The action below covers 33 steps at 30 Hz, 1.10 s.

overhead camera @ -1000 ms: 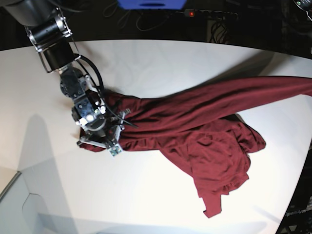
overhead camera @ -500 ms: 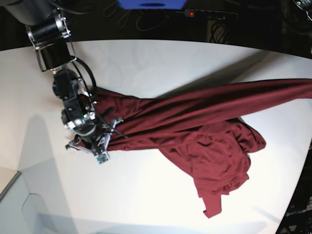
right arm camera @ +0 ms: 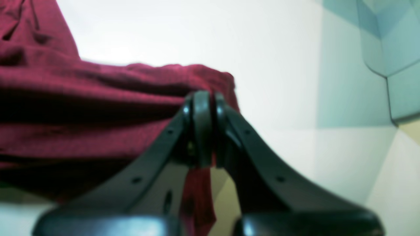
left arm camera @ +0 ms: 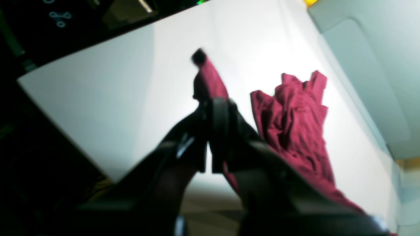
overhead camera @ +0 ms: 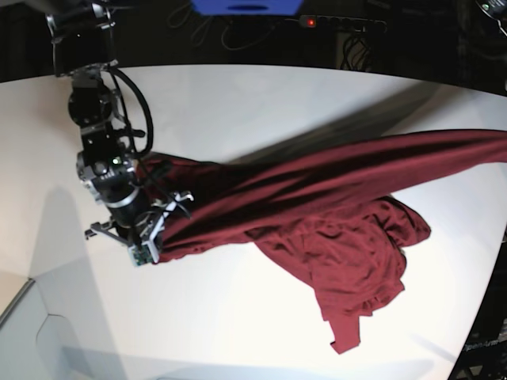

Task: Layout the t-shirt on the table in an organized manner, then fold the t-shirt properly
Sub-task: 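Lift and drag the held shirt edge away from the heap with the right gripper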

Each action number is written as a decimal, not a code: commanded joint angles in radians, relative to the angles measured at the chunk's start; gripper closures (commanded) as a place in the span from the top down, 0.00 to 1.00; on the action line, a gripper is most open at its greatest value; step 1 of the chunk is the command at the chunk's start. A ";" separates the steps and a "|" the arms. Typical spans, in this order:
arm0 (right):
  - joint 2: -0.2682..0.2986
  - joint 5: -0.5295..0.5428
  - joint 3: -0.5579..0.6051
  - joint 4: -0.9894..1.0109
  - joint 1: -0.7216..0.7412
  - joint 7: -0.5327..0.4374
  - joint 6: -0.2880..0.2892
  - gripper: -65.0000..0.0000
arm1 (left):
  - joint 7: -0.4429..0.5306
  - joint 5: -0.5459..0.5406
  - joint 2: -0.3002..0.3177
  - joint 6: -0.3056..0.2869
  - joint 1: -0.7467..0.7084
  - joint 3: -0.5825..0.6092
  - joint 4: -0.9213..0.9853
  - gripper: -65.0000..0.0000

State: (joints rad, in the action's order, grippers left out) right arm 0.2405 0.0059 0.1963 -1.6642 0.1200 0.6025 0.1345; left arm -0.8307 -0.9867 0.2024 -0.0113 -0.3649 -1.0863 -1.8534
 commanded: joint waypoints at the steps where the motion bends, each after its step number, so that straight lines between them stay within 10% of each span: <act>1: 0.006 -0.005 -0.018 -0.020 0.008 -0.023 -0.005 0.00 | 0.021 -0.033 0.019 0.006 -0.003 -0.007 -0.019 0.00; 33: -0.014 -0.007 -0.071 0.048 -0.151 0.069 -0.008 0.12 | 0.021 -0.034 0.021 0.006 -0.003 -0.005 -0.019 0.00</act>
State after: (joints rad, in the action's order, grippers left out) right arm 0.2184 0.0040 0.1310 -1.5967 -0.0463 0.6930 0.1318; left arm -0.8307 -0.9890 0.2043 -0.0113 -0.3656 -1.0855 -1.8534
